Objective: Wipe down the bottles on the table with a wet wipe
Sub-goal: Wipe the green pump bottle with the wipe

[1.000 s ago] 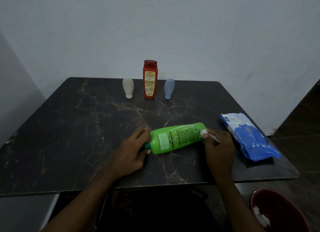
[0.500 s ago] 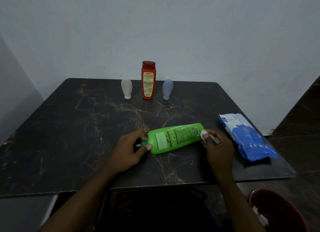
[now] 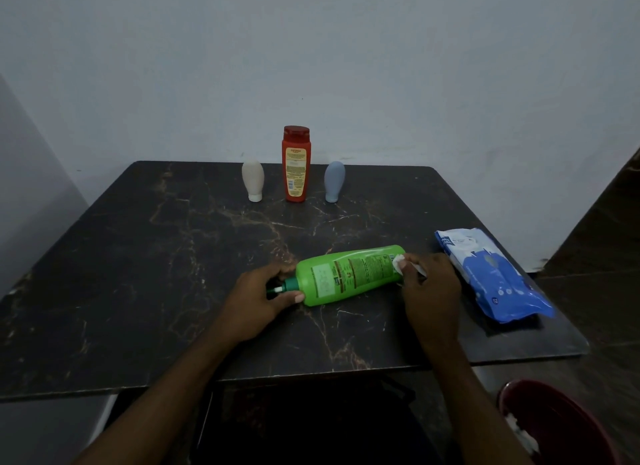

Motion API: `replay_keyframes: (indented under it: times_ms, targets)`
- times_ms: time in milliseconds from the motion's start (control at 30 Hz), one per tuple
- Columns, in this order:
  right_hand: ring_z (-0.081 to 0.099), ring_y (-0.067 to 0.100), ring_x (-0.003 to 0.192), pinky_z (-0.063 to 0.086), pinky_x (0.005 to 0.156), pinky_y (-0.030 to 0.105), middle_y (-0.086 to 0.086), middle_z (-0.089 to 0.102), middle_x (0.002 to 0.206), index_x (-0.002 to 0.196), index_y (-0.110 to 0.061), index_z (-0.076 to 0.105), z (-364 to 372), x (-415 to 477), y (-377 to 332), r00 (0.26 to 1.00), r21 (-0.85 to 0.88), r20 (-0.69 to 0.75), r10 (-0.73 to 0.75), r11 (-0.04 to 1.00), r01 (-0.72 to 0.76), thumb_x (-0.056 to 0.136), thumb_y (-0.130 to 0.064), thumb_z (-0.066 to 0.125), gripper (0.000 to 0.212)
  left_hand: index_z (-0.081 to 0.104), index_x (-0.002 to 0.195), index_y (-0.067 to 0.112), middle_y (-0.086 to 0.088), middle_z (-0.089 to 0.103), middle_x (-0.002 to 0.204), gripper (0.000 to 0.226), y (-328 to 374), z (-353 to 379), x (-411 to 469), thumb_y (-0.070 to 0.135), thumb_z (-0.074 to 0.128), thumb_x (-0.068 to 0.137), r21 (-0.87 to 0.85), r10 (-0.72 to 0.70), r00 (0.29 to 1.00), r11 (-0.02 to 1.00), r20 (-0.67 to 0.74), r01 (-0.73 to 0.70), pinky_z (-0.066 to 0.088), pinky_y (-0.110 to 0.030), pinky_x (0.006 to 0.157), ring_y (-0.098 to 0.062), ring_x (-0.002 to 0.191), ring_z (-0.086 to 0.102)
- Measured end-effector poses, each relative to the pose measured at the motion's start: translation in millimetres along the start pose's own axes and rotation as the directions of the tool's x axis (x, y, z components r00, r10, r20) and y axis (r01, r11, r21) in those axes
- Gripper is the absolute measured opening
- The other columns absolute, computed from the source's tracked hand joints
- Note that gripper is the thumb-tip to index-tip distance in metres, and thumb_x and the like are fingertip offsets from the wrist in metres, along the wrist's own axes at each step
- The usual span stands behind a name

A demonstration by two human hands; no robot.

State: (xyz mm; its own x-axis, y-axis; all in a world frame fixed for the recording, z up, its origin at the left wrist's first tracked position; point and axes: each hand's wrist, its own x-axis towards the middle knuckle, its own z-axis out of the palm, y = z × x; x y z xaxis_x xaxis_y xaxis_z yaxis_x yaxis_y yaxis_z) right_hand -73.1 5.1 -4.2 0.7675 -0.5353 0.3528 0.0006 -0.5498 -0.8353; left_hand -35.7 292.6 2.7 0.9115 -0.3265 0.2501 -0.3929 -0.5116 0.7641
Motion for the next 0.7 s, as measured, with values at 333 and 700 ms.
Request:
replay_keyframes:
  times_ms: [333,700]
  targets:
    - [0.048,0.005,0.075,0.035,0.064,0.011,0.006,0.056,0.103,0.098,-0.008,0.069,23.4,-13.8,-47.0,0.995,-0.121,0.058,-0.079,0.989,0.085,0.098,-0.017,0.055,0.017,0.065,0.1,0.023,0.013,0.071,0.093,0.019,3.5,3.2,-4.0,0.032,0.073,0.086,0.003,0.097,0.995,0.995,0.003,-0.097,0.05,-0.021,0.073,-0.007,0.086,0.068]
    - [0.056,0.02,0.074,0.049,0.064,0.032,0.003,0.055,0.092,0.098,-0.01,0.069,46.3,-54.4,-66.2,0.906,-0.125,0.182,-0.383,0.905,0.408,0.095,-0.014,0.055,0.015,0.061,0.102,0.02,0.015,0.066,0.088,0.021,6.8,3.9,-10.6,0.027,0.074,0.087,0.146,0.247,0.968,0.96,-0.033,-0.24,0.045,-0.018,0.069,-0.004,0.079,0.063]
